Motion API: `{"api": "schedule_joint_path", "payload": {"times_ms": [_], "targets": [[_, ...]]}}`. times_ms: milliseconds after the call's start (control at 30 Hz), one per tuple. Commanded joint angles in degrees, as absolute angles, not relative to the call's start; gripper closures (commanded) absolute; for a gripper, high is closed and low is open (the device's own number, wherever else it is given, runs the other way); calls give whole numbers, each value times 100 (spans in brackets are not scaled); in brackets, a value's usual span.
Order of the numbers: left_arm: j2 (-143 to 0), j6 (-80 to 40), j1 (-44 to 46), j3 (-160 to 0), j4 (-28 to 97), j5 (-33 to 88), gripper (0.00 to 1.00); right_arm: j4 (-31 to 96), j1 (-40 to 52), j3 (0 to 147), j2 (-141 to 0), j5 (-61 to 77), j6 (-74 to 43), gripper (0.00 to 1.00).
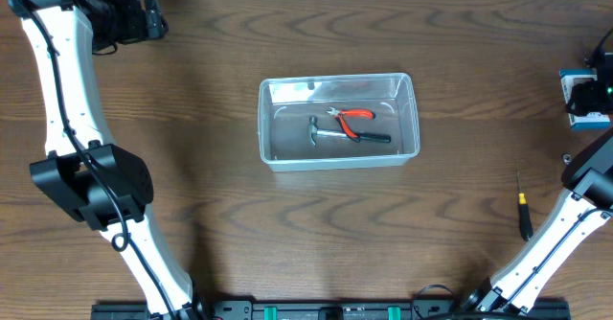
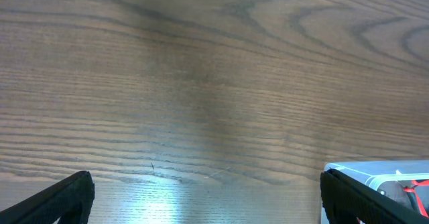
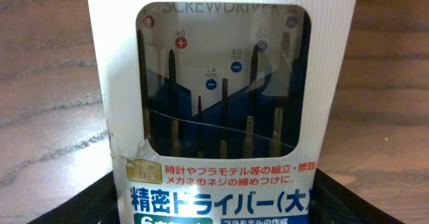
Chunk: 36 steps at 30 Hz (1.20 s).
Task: Pack container
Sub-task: 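Lower the right gripper over the blue-white screwdriver box and align, then close the right gripper on the screwdriver box and lift it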
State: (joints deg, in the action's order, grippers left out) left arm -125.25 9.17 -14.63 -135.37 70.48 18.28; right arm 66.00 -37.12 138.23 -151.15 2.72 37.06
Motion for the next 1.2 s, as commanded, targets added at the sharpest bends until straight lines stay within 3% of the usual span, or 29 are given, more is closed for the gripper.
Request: {"api": "schedule_joint_path", "payload": {"times_ms": [0, 233, 333, 433, 900, 1167], "targets": [[-12499, 910, -1487, -13635, 7065, 1881, 2, 6600, -3671, 13756, -15200, 215, 3664, 32], [-12499, 910, -1487, -13635, 7065, 1881, 2, 6600, -3671, 13762, -15189, 211, 3555, 25], [-12499, 910, -1487, -13635, 7065, 1881, 2, 6598, -3660, 13771, -15133, 191, 3485, 40], [-12501, 910, -1487, -13635, 7065, 1881, 2, 6619, -3627, 13828, -15045, 191, 3474, 48], [-12499, 910, -1487, -13635, 7065, 1881, 2, 6724, -3223, 14020, -14153, 193, 3474, 60], [-12501, 910, -1487, -13635, 7065, 1881, 2, 7109, -2558, 14020, -13050, 1004, 3435, 56]]}}
